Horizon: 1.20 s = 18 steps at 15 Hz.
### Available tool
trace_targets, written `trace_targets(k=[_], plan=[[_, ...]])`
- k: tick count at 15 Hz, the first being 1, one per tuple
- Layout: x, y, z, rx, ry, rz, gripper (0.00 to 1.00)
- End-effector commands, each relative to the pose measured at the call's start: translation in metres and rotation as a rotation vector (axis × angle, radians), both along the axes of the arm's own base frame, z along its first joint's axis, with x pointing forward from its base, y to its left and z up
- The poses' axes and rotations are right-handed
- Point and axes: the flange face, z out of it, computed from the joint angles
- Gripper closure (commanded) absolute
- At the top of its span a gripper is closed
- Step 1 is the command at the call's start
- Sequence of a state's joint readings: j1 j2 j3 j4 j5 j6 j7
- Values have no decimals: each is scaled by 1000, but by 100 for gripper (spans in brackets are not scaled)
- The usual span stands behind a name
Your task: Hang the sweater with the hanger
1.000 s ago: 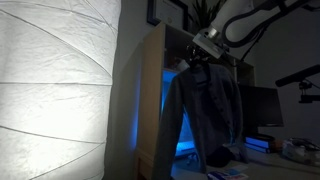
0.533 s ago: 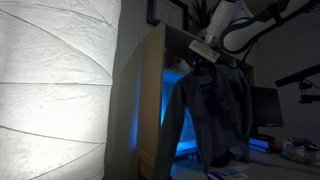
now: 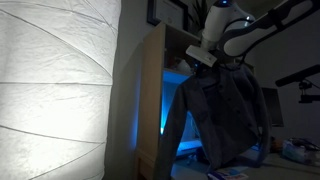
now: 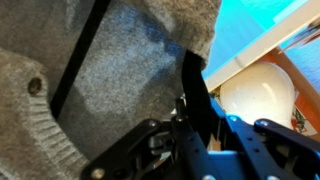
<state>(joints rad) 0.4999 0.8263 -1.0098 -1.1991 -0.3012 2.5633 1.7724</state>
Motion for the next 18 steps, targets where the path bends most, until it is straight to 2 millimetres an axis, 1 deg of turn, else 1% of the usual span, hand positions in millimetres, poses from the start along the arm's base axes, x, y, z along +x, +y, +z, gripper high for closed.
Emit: trace_targets(k=[1,2,4,7,8,11,12,15,18], plan=[[0,12,12,83,17,150,94],[4,9,-6,43,20,59,74],[6,14,-7,78,28,112,74],[4,13,-1,85,20,119,74],[4,12,0,86,19,119,94],[7,15,-8,91,23,111,94],[11,14,-6,16,-14,10,94],[11,10,-4,-45,-59,-104,94],[10,11,-6,-117,-90,-233,94]])
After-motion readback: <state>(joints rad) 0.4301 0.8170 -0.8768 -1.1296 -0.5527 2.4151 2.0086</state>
